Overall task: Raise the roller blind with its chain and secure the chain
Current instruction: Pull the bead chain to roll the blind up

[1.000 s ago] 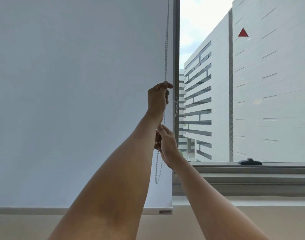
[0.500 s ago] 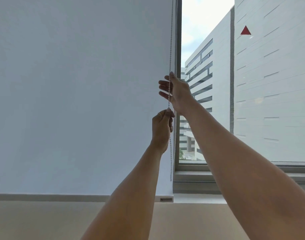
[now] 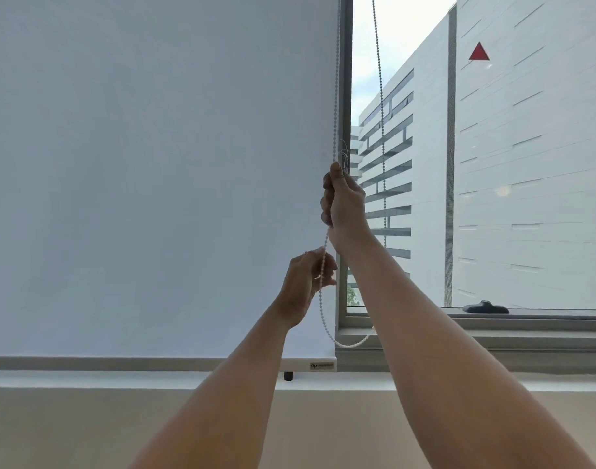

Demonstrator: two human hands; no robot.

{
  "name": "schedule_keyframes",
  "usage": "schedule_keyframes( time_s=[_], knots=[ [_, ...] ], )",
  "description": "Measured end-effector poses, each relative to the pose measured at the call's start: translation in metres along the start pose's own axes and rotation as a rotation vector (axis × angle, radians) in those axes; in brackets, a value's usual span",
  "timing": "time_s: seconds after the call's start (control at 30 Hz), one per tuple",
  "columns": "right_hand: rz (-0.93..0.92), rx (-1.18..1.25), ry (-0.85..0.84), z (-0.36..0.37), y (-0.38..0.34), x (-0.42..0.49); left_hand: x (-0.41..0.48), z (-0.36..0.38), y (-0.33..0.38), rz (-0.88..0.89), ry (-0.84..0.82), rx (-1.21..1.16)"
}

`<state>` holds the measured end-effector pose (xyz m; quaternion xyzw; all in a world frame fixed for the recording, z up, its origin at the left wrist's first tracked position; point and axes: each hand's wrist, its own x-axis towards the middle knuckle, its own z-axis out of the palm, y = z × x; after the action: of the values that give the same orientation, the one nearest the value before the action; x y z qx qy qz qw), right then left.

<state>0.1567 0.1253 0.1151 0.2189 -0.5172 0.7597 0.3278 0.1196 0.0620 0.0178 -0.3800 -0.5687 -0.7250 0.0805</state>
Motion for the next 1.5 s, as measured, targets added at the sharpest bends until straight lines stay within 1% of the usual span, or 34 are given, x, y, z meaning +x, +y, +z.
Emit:
schedule_keyframes(
  time_s=[0.07, 0.2, 0.27, 0.37, 0.5, 0.57, 0.67, 0.77, 0.87, 0.93, 1.1, 1.2, 1.33, 1.43, 1.5],
  knots=[
    [0.002, 0.024, -0.005, -0.001, 0.004, -0.004, 0.009, -0.003, 0.015, -0.041, 0.008, -0.017],
    [0.028, 0.008, -0.026, -0.011, 0.027, -0.021, 0.037, 0.001, 0.062, 0.056, 0.118, -0.119],
    [0.064, -0.011, -0.029, -0.019, 0.042, -0.03, 0.05, 0.004, 0.085, 0.08, 0.145, -0.092],
    [0.099, -0.041, -0.035, -0.028, 0.06, -0.043, 0.063, 0.01, 0.108, 0.042, 0.131, -0.031],
    [0.135, -0.049, -0.07, -0.033, 0.076, -0.057, 0.067, 0.017, 0.113, -0.032, 0.158, -0.008],
    [0.144, -0.049, -0.101, -0.032, 0.079, -0.059, 0.066, 0.021, 0.108, 0.017, 0.207, 0.028],
    [0.138, -0.03, -0.176, -0.029, 0.079, -0.055, 0.061, 0.023, 0.102, 0.175, 0.323, 0.006],
    [0.149, -0.004, -0.247, -0.029, 0.077, -0.049, 0.059, 0.02, 0.101, 0.269, 0.316, -0.053],
    [0.175, -0.019, -0.292, -0.033, 0.072, -0.041, 0.058, 0.014, 0.102, 0.306, 0.309, -0.046],
    [0.177, -0.002, -0.276, -0.032, 0.064, -0.03, 0.055, 0.012, 0.098, 0.306, 0.315, -0.032],
    [0.061, 0.073, -0.194, -0.013, 0.021, 0.0, 0.039, 0.016, 0.062, 0.237, 0.317, -0.049],
    [0.025, -0.043, -0.156, 0.0, 0.0, 0.013, 0.024, 0.02, 0.034, 0.161, 0.313, -0.084],
    [0.071, -0.124, -0.081, 0.01, -0.016, 0.021, 0.001, 0.021, 0.0, 0.131, 0.288, -0.08],
    [0.115, -0.253, -0.011, 0.01, -0.009, 0.019, -0.015, 0.019, -0.022, 0.09, 0.265, -0.12],
    [0.116, -0.233, 0.044, 0.006, 0.005, 0.013, -0.023, 0.014, -0.034, 0.059, 0.235, -0.109]
  ],
)
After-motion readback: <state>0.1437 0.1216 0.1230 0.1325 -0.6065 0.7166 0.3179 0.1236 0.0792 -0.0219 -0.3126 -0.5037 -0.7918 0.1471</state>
